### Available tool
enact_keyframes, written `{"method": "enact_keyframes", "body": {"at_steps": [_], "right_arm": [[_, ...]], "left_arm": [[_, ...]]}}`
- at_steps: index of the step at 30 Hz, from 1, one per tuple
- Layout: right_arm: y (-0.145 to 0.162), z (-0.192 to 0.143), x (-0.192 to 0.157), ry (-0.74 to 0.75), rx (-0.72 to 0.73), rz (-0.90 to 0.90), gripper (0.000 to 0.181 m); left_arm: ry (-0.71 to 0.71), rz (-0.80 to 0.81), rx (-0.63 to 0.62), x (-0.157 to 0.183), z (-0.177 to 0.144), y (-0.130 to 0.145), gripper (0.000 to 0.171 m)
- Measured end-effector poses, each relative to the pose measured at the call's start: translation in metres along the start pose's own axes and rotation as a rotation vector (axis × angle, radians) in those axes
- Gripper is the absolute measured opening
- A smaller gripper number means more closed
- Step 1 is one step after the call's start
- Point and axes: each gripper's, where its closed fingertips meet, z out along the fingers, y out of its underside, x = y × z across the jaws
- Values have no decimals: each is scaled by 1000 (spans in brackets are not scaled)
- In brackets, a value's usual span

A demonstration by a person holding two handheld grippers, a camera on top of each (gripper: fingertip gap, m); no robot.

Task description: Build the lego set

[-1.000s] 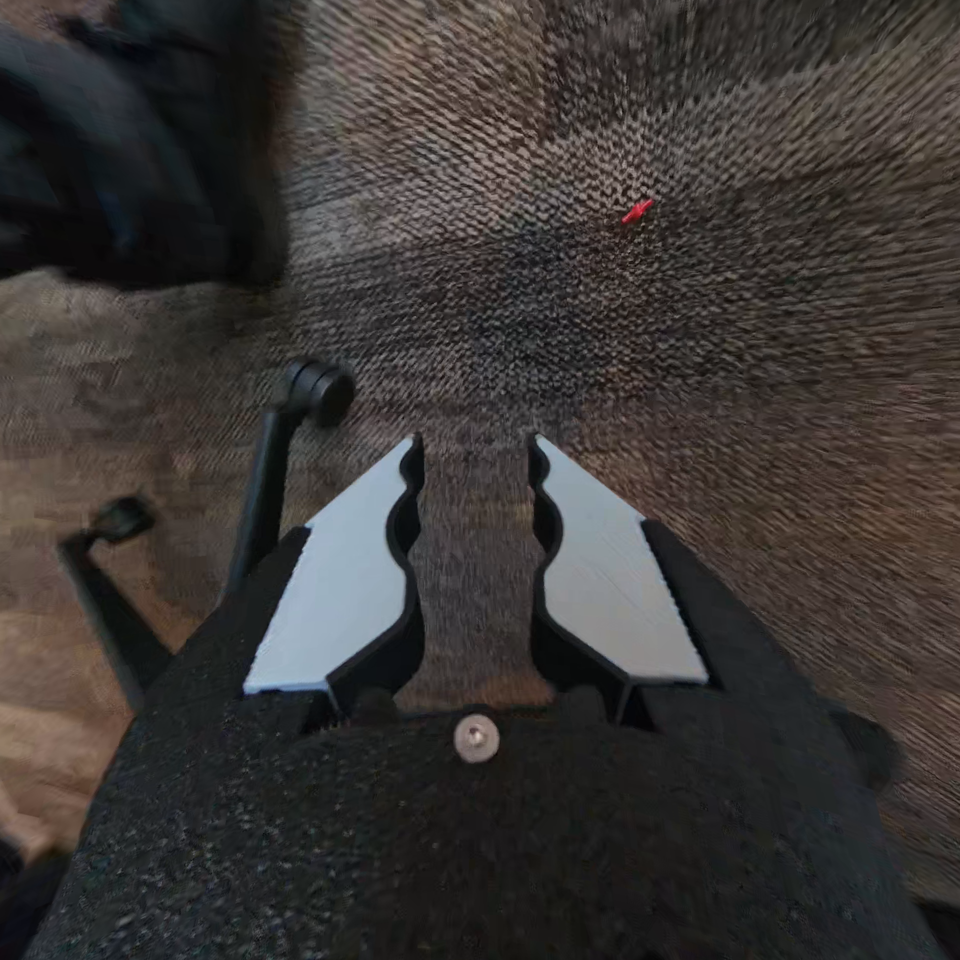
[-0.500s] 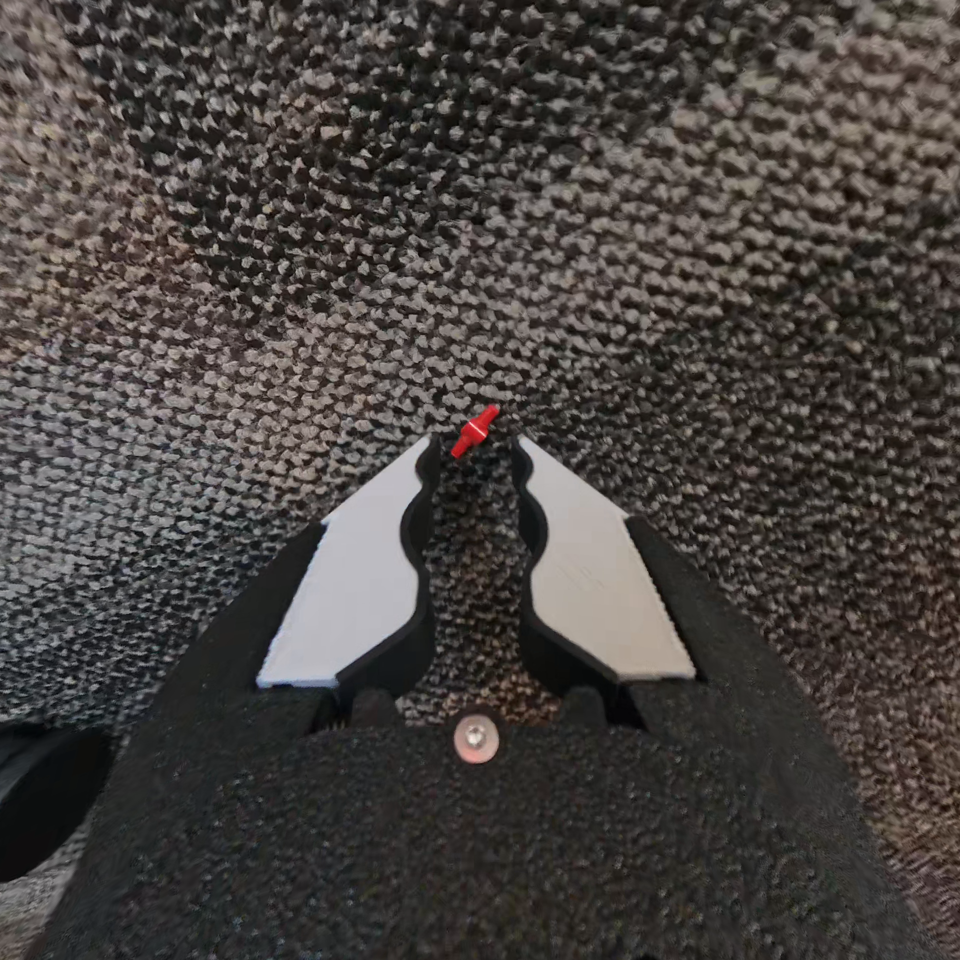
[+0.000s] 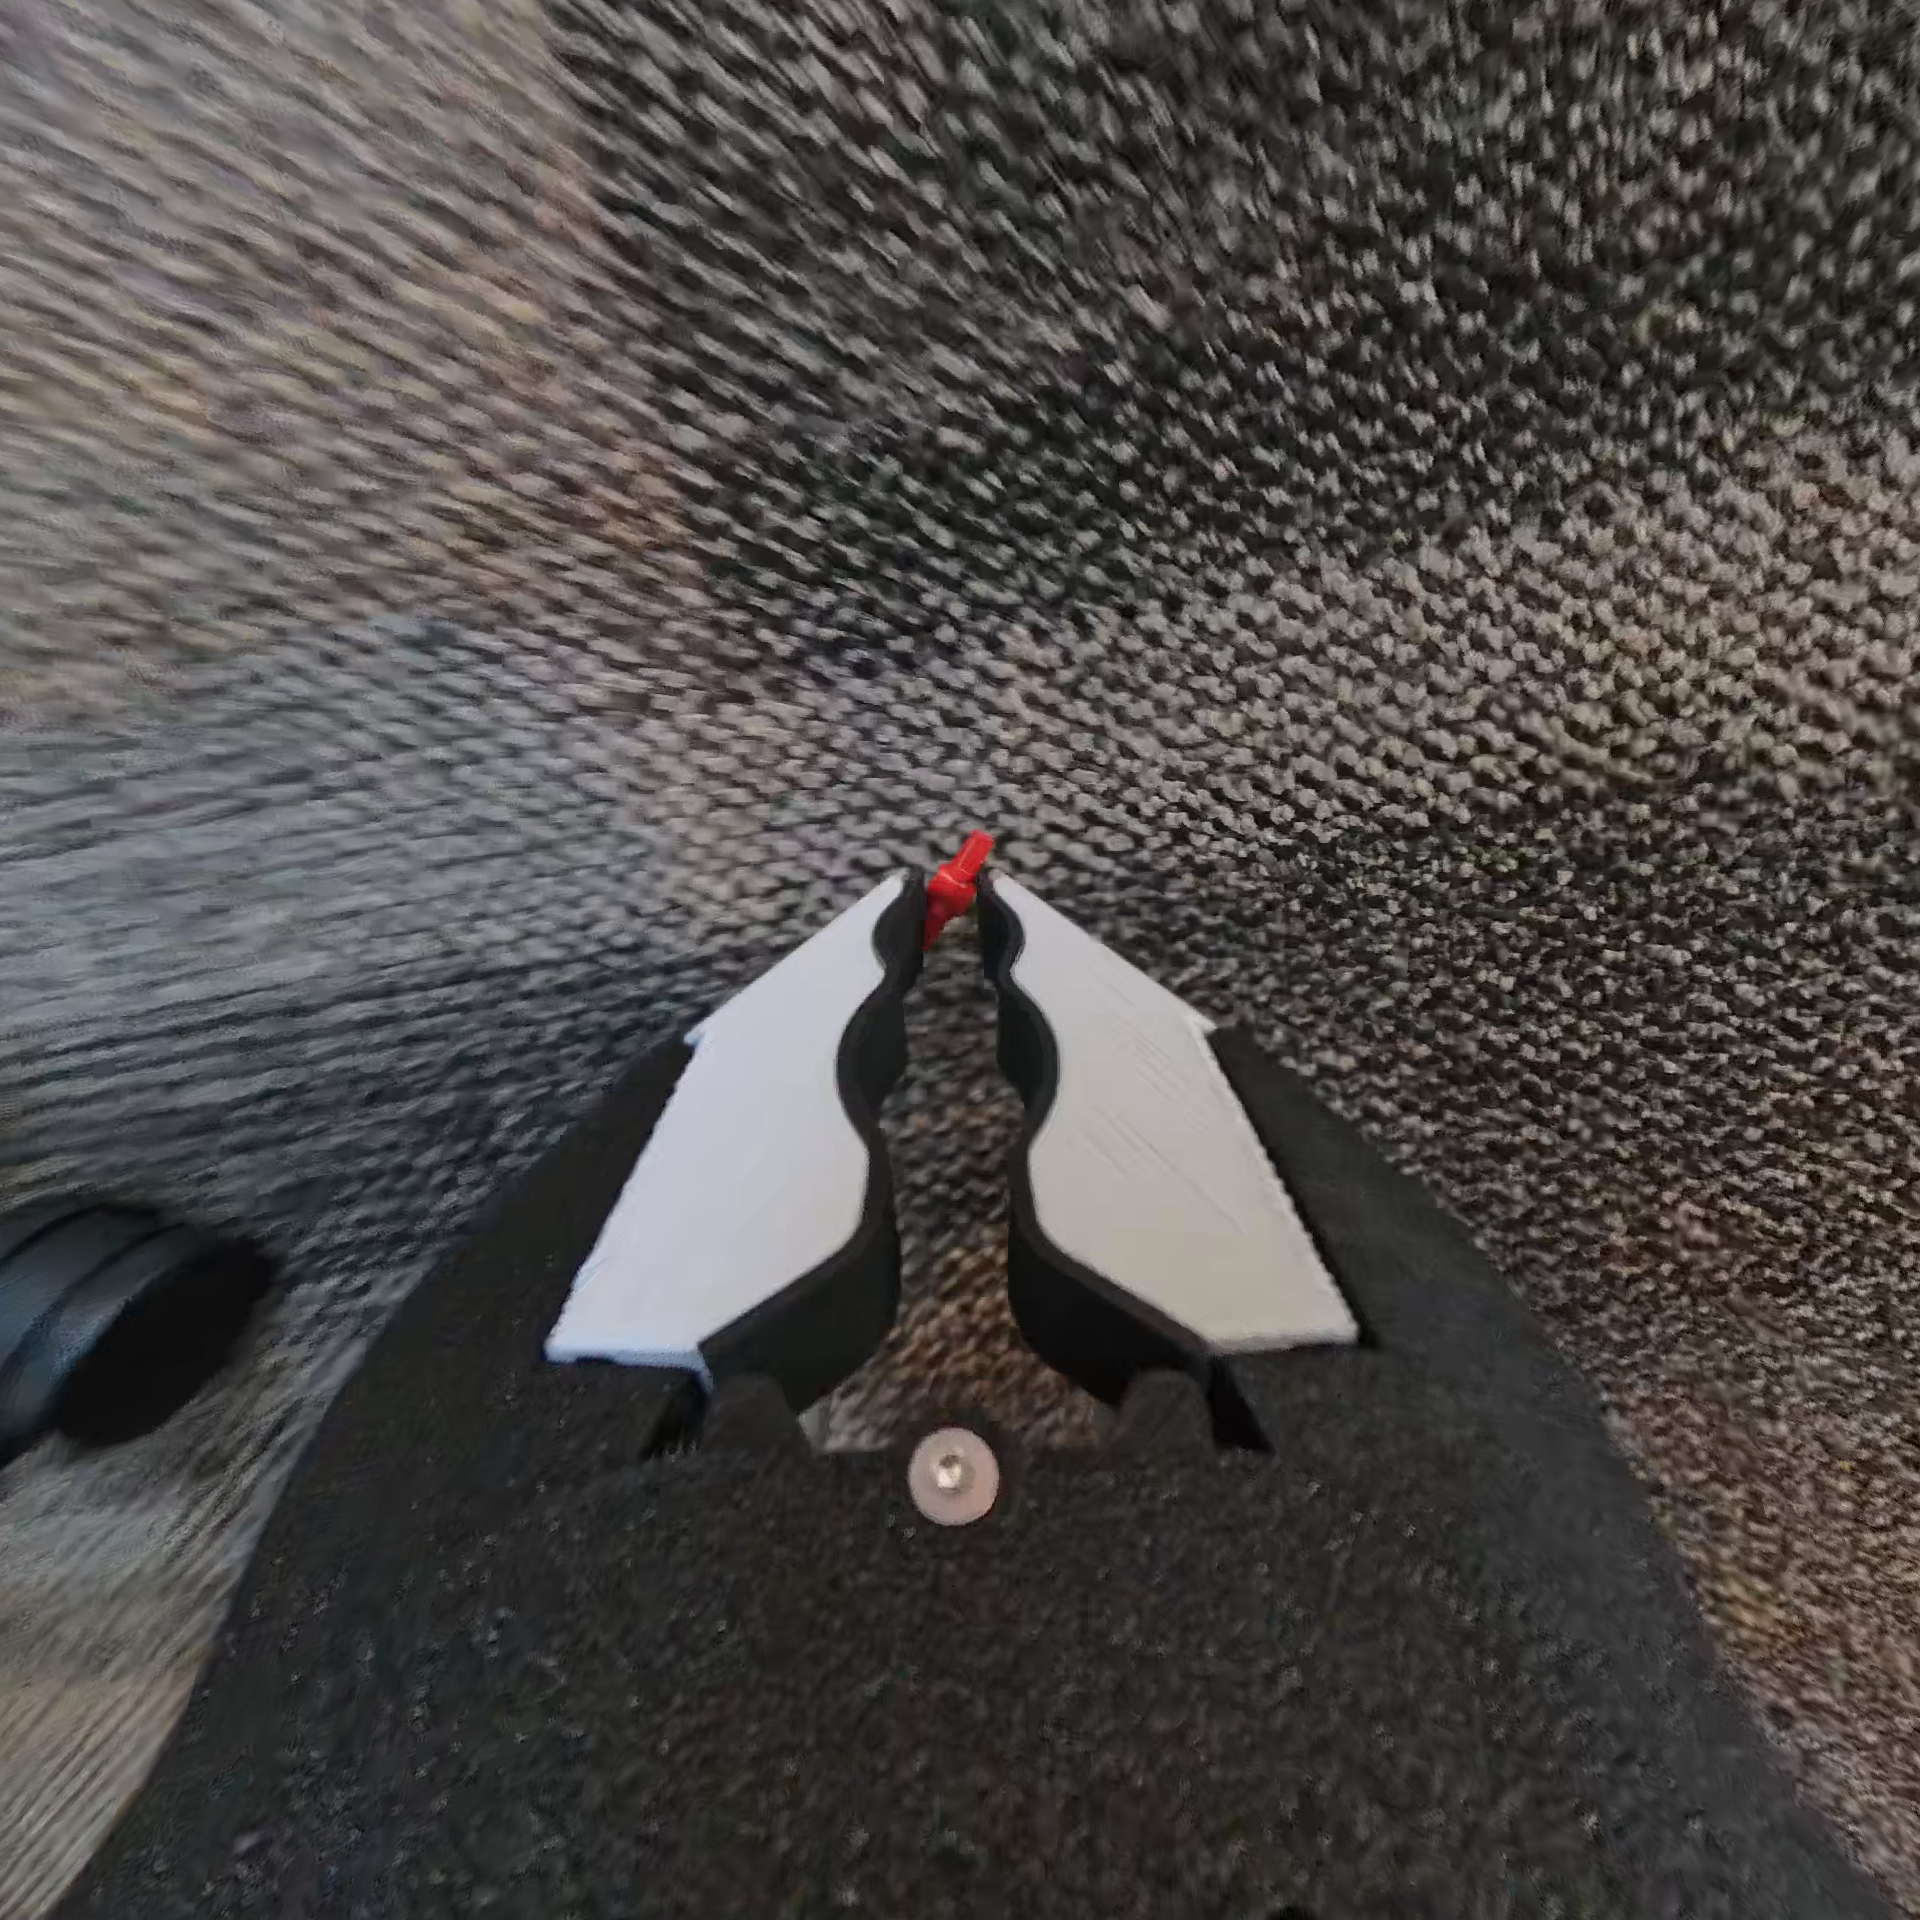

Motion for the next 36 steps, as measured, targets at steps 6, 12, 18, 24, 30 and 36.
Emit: {"method": "enact_keyframes", "body": {"at_steps": [6,12,18,24,30,36], "right_arm": [[-59,-162,-58,-265,153,-80,7],[-80,-392,-117,-406,369,-189,7],[-3,-606,-157,-396,572,-410,8],[107,-701,-56,7,598,-306,8],[154,-745,42,146,643,-120,7],[159,-764,111,239,782,-7,7]], "left_arm": [[244,46,55,44,9,-28,5],[434,262,76,133,7,-52,6],[345,737,-113,246,-4,-56,5],[218,1001,-130,354,41,-65,6],[232,1016,-194,403,99,-36,5],[107,1181,-221,395,168,-69,5]]}}
